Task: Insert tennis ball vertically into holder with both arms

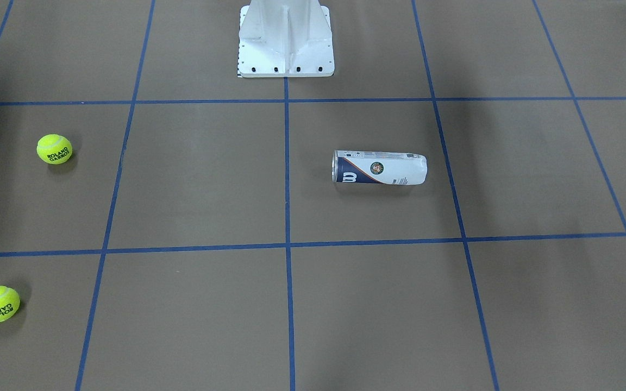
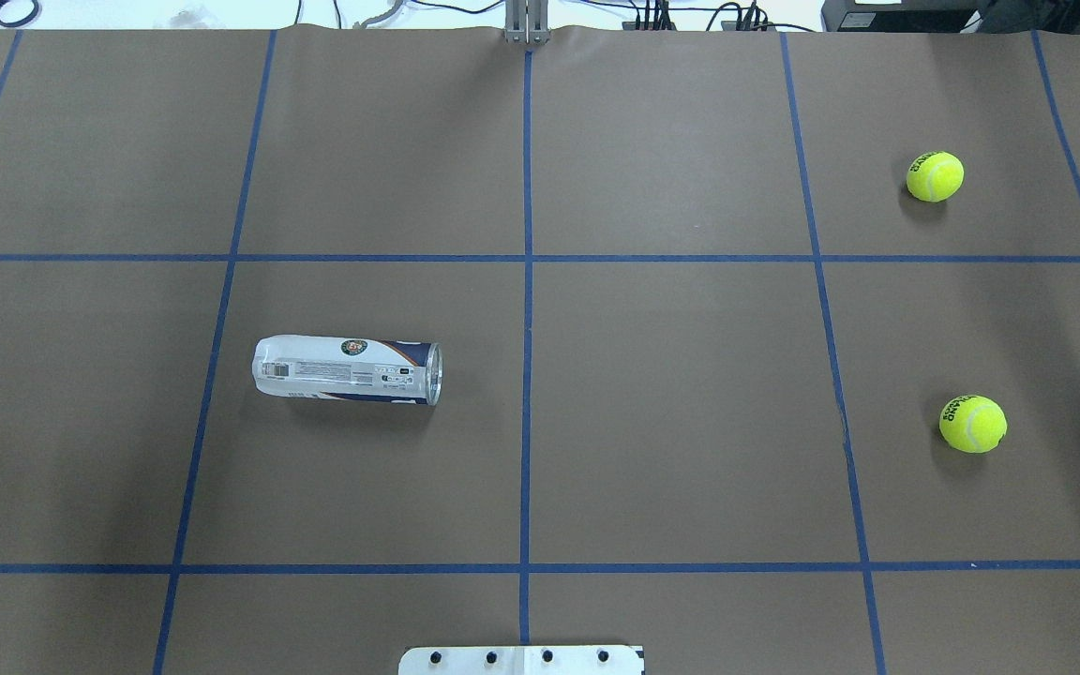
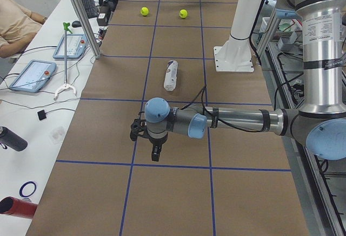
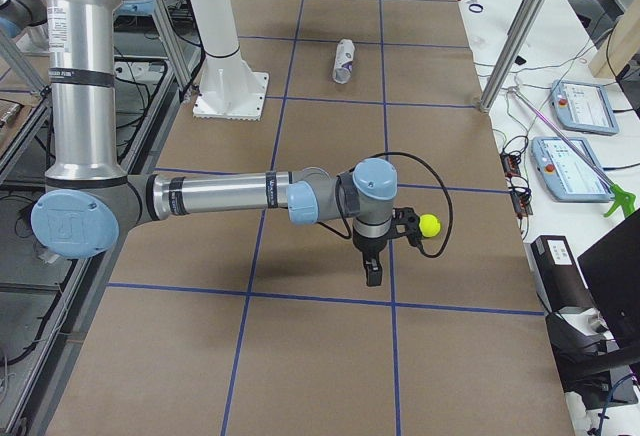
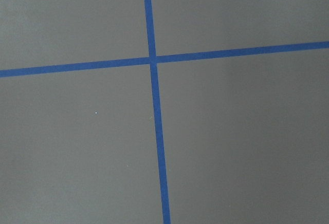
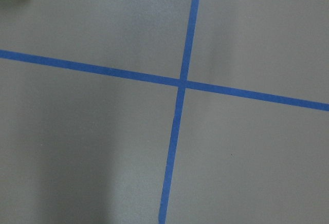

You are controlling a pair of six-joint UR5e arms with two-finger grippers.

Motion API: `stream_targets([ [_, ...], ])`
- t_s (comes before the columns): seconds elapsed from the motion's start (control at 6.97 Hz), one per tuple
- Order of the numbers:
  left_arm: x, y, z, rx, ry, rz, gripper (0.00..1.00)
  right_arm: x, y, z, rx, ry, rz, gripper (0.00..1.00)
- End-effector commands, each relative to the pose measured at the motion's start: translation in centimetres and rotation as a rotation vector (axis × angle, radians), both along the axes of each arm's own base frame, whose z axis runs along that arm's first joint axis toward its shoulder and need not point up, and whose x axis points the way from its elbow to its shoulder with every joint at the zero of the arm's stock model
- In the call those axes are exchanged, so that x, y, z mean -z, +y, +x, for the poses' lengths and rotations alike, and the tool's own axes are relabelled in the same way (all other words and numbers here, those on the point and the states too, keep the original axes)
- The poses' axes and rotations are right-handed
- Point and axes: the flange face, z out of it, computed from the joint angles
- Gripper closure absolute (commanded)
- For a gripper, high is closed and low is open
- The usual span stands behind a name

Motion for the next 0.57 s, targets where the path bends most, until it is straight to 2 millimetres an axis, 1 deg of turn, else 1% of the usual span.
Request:
stream_targets([
  [0.0,5.0,-4.2,0.6,-0.005,0.032,0.100,0.01,1.7,-1.5,0.1,-0.003,0.027,0.046,0.00],
  [0.14,7.3,-6.2,0.7,-0.004,0.033,0.188,0.01,2.0,-1.0,0.2,0.001,0.028,0.067,0.00],
  [0.29,9.9,-8.4,1.0,-0.011,0.049,0.289,0.01,1.8,-0.9,0.3,-0.005,0.024,0.081,0.00],
  [0.43,10.5,-8.5,1.1,-0.005,0.056,0.354,0.01,1.6,-0.7,0.3,-0.001,0.021,0.100,0.00],
])
